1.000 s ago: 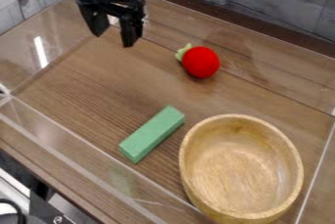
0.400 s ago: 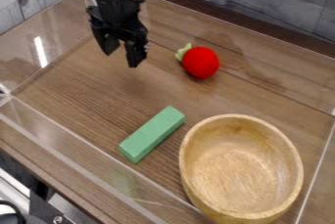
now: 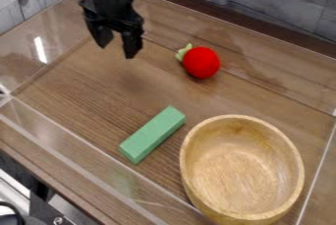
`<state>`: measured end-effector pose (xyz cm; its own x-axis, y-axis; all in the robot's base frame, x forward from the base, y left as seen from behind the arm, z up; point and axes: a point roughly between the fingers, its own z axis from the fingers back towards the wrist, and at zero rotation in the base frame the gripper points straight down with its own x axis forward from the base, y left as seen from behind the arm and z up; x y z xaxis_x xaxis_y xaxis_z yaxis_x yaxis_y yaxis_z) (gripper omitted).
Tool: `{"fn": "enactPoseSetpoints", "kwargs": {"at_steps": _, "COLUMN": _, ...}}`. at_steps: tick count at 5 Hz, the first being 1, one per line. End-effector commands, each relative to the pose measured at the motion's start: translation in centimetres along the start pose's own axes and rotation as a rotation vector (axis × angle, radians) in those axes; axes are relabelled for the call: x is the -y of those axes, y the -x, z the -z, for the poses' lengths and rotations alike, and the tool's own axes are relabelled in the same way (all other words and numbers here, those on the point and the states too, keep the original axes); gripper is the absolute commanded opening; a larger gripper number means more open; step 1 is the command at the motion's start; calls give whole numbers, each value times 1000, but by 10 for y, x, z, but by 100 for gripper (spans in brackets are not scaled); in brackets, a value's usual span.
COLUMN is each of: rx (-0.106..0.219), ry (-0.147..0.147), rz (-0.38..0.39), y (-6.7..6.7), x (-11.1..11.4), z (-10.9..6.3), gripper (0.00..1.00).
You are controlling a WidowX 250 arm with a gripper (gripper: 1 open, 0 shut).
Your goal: Move the red fruit to the right
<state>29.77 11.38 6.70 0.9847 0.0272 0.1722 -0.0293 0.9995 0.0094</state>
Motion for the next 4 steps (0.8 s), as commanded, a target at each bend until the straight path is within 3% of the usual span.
{"fn": "enactPoseSetpoints", "kwargs": {"at_steps": 1, "rx": 62, "ry": -42, "rz": -55, "y": -20, "x": 3, "z": -7, "gripper": 100}}
{"fn": "enactPoseSetpoints", "kwargs": {"at_steps": 3, "rx": 65, "ry": -32, "rz": -32, "y": -29, "x": 3, "z": -22, "gripper": 100}}
{"fn": "enactPoseSetpoints", "kwargs": {"at_steps": 4, "rx": 64, "ry": -36, "rz": -61, "y": -28, "x": -1, "z": -27, "gripper": 100}}
